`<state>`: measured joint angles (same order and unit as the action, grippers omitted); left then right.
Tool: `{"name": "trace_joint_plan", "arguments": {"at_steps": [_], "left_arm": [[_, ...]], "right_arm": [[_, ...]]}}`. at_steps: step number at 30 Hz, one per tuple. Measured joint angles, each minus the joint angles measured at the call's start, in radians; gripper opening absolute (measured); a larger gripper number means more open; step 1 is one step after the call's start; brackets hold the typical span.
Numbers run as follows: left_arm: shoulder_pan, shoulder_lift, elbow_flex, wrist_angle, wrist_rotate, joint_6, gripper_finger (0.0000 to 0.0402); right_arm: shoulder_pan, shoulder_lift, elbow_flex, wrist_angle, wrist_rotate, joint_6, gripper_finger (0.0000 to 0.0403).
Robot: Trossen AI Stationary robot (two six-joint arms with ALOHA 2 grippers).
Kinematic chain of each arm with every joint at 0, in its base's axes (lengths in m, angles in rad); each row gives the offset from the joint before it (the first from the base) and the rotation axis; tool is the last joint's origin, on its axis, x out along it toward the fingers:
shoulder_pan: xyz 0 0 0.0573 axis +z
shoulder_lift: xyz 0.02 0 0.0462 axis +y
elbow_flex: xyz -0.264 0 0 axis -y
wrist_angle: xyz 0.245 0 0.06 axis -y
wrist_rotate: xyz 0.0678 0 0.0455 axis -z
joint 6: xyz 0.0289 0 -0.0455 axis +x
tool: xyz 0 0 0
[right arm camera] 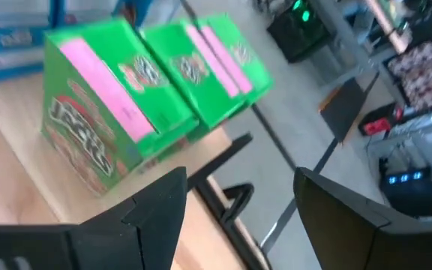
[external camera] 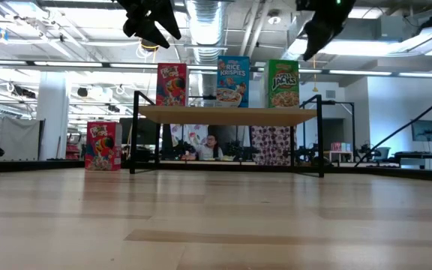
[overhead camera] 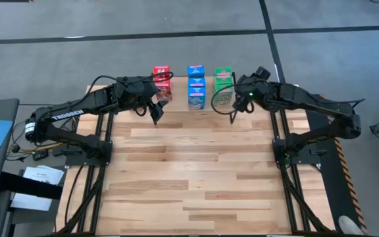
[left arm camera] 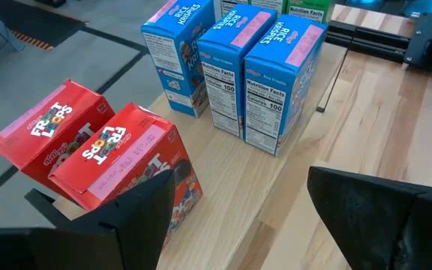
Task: Stack cereal on shelf
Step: Adjust the green cereal box on the shelf, then put the red cereal box on the shelf aligned with the other red cereal box
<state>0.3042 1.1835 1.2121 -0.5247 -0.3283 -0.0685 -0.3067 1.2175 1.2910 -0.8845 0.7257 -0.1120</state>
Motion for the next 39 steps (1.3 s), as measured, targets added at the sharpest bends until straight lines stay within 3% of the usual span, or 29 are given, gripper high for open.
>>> {"name": "trace_joint_plan", "arguments": {"at_steps": [16, 33, 39], "left_arm": [[0.0, 0.0, 0.0, 0.0, 0.0, 0.0, 0.0293], [0.0, 0.0, 0.0, -0.005, 0.0, 0.001, 0.0293], [0.0, 0.0, 0.0, -0.055, -0.012, 0.019, 0.0293]], "right_arm": [[-0.036, 0.049, -0.002, -0.005, -0.114, 0.028, 0.0269], [-0.036, 0.056, -0.001, -0.006, -0.123, 0.025, 0.0269], [-0.036, 0.051, 0.048, -0.099, -0.117, 0.042, 0.0269]]}}
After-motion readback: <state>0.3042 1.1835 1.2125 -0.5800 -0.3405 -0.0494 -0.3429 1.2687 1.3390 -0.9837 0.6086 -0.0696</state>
